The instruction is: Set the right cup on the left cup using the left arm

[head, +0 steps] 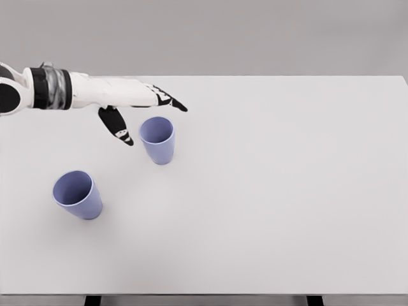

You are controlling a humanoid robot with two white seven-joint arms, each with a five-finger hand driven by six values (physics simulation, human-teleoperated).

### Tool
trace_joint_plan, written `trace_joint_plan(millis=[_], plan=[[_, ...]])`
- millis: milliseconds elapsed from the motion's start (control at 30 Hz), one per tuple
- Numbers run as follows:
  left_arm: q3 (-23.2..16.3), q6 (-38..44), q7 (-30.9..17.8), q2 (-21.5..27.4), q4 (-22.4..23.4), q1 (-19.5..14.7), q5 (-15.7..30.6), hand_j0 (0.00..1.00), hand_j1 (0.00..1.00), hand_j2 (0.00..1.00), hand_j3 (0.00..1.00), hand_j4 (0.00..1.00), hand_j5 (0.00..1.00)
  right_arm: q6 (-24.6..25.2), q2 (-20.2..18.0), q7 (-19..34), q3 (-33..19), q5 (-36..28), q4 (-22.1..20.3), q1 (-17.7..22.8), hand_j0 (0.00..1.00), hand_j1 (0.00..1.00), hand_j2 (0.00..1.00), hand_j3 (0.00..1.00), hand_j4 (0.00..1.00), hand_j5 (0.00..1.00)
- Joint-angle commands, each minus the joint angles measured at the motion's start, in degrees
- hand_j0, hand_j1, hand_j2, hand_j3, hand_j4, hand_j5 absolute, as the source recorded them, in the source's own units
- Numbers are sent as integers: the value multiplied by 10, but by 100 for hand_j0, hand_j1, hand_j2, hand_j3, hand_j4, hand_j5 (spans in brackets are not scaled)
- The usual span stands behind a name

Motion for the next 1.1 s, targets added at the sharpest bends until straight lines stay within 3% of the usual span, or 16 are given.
trace_joint_plan(millis=[0, 333, 767, 1067], plan=[[-6, 0, 0, -3, -8, 0, 2, 100, 100, 100, 100, 100, 100, -1, 0, 0, 0, 0, 0, 0, 100, 100, 100, 100, 100, 100], [-34, 7, 0, -16, -3, -9, -24, 100, 100, 100, 100, 100, 100, 0, 0, 0, 0, 1, 0, 0, 100, 100, 100, 100, 100, 100], [-32, 7, 0, -46, 28, -4, -80, 100, 100, 100, 100, 100, 100, 0, 0, 0, 0, 0, 0, 0, 100, 100, 100, 100, 100, 100], [-33, 3, 0, -67, 57, -3, -88, 100, 100, 100, 100, 100, 100, -1, 0, 0, 0, 0, 0, 0, 100, 100, 100, 100, 100, 100]])
